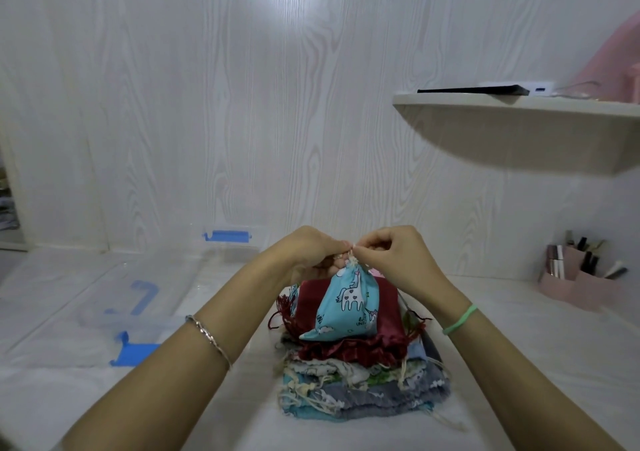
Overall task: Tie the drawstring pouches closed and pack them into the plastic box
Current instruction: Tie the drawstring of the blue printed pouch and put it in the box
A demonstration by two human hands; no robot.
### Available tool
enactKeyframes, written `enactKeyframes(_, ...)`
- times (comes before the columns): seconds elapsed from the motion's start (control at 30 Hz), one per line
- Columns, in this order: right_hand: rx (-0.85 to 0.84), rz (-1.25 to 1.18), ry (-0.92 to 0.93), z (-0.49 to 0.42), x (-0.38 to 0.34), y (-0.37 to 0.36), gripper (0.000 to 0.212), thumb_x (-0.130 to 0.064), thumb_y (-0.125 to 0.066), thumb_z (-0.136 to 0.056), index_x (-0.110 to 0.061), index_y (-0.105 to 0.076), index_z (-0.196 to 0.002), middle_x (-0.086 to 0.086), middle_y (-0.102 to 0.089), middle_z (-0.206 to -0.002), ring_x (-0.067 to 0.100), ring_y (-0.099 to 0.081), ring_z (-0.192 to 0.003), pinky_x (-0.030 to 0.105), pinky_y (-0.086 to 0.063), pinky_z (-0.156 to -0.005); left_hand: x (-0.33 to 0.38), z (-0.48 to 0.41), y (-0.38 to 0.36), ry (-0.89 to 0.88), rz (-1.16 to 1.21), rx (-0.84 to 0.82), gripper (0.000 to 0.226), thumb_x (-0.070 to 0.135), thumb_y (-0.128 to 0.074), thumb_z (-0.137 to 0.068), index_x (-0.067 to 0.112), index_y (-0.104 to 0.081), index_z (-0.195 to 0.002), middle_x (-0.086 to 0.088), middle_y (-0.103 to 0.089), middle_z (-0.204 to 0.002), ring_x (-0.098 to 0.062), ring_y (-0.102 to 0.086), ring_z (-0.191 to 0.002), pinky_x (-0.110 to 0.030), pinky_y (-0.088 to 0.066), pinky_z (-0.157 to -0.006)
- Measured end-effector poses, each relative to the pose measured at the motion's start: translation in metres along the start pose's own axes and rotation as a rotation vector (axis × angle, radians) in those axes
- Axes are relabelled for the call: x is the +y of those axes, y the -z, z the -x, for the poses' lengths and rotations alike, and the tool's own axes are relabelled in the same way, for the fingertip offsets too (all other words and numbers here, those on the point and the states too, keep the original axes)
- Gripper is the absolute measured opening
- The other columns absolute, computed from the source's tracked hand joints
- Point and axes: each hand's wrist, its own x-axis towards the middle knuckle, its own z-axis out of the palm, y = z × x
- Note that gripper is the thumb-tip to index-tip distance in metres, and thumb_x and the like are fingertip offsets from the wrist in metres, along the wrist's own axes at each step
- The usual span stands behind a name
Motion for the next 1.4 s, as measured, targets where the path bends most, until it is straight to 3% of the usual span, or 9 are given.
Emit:
enactKeyframes(0.17, -0.124, 0.008, -0.038, 0.001, 0.009, 0.013, 0.011, -0.017, -0.071, -0.084, -0.017, -0.074, -0.073, 0.016, -0.066, -0.068, 0.015, -0.051, -0.060, 0.031, -0.042, -0.059, 0.000, 0.007, 0.008, -0.157, -0.231, 0.001, 0.018, 0.009, -0.063, -0.090, 0.000, -0.071, -0.103, -0.010, -0.069, -0.072, -0.005, -0.061, -0.056, -0.015, -0.053, -0.057)
enactKeyframes(0.3, -0.169, 0.049, -0.040, 0.004, 0.021, 0.029, 0.014, -0.018, -0.069, -0.087, -0.020, -0.072, -0.074, 0.005, -0.058, -0.064, 0.013, -0.047, -0.060, 0.032, -0.041, -0.061, -0.004, 0.006, 0.017, -0.220, -0.444, 0.059, 0.015, 0.015, -0.067, -0.088, 0.006, -0.075, -0.097, -0.022, -0.072, -0.090, -0.018, -0.061, -0.071, -0.038, -0.057, -0.081)
enactKeyframes(0.43, -0.205, 0.046, -0.066, 0.005, 0.021, 0.027, 0.003, -0.019, -0.067, -0.086, -0.019, -0.069, -0.084, 0.012, -0.067, -0.079, 0.017, -0.058, -0.069, 0.047, -0.052, -0.077, -0.007, 0.003, 0.011, -0.272, -0.512, 0.120, 0.014, 0.016, -0.064, -0.091, 0.007, -0.074, -0.088, -0.010, -0.069, -0.072, -0.015, -0.057, -0.064, -0.031, -0.055, -0.070)
enactKeyframes(0.53, -0.517, -0.185, -0.148, 0.009, 0.014, 0.025, 0.051, -0.011, -0.067, -0.080, -0.029, -0.053, -0.126, -0.002, -0.063, -0.122, 0.012, -0.063, -0.108, 0.034, -0.054, -0.092, -0.008, 0.001, 0.009, -0.272, -0.494, 0.130, 0.017, 0.017, -0.061, -0.093, 0.008, -0.074, -0.087, -0.002, -0.064, -0.065, -0.015, -0.054, -0.062, -0.028, -0.047, -0.065)
enactKeyframes(0.63, -0.648, -0.150, -0.131, 0.012, 0.006, 0.015, 0.072, 0.003, -0.065, -0.082, -0.036, -0.040, -0.138, 0.005, -0.064, -0.120, 0.014, -0.066, -0.106, 0.034, -0.056, -0.088, -0.009, 0.001, 0.009, -0.271, -0.460, 0.102, 0.019, 0.018, -0.061, -0.093, 0.010, -0.074, -0.082, -0.002, -0.063, -0.062, -0.017, -0.052, -0.061, -0.031, -0.045, -0.063)
enactKeyframes(0.87, -0.150, -0.161, -0.092, -0.020, -0.009, 0.008, 0.017, -0.002, -0.063, -0.086, -0.011, -0.063, -0.100, 0.013, -0.070, -0.097, 0.028, -0.070, -0.089, 0.046, -0.057, -0.081, -0.003, 0.007, 0.016, -0.147, -0.447, 0.242, 0.045, 0.049, -0.037, -0.099, 0.013, -0.054, -0.077, -0.015, -0.062, -0.093, -0.028, -0.061, -0.084, -0.042, -0.053, -0.087)
enactKeyframes(1.07, 0.184, -0.254, 0.233, -0.049, -0.059, -0.012, 0.019, 0.000, -0.063, -0.085, -0.017, -0.057, -0.092, -0.004, -0.063, -0.086, 0.009, -0.062, -0.080, 0.022, -0.052, -0.066, 0.033, 0.020, 0.057, 0.221, -0.033, 0.034, 0.093, 0.075, -0.021, -0.088, 0.000, -0.022, -0.143, -0.030, -0.067, -0.103, -0.028, -0.067, -0.073, -0.032, -0.058, -0.062)
enactKeyframes(1.2, 0.001, -0.270, 0.383, -0.057, -0.093, -0.041, 0.024, 0.002, -0.063, -0.081, -0.018, -0.057, -0.093, -0.009, -0.059, -0.085, 0.006, -0.058, -0.079, 0.021, -0.049, -0.069, 0.051, 0.017, 0.096, 0.186, 0.406, -0.053, 0.071, 0.063, -0.046, -0.089, -0.001, -0.039, -0.118, -0.036, -0.062, -0.111, -0.044, -0.068, -0.087, -0.049, -0.059, -0.072)
enactKeyframes(1.4, -0.310, -0.129, 0.423, -0.062, -0.114, -0.102, 0.022, -0.003, -0.067, -0.078, -0.015, -0.063, -0.096, -0.003, -0.064, -0.087, 0.013, -0.058, -0.079, 0.034, -0.049, -0.072, 0.037, 0.018, 0.160, 0.141, 0.112, 0.180, 0.020, 0.011, -0.044, -0.095, 0.004, -0.060, -0.085, -0.009, -0.071, -0.066, -0.015, -0.068, -0.054, -0.026, -0.057, -0.051)
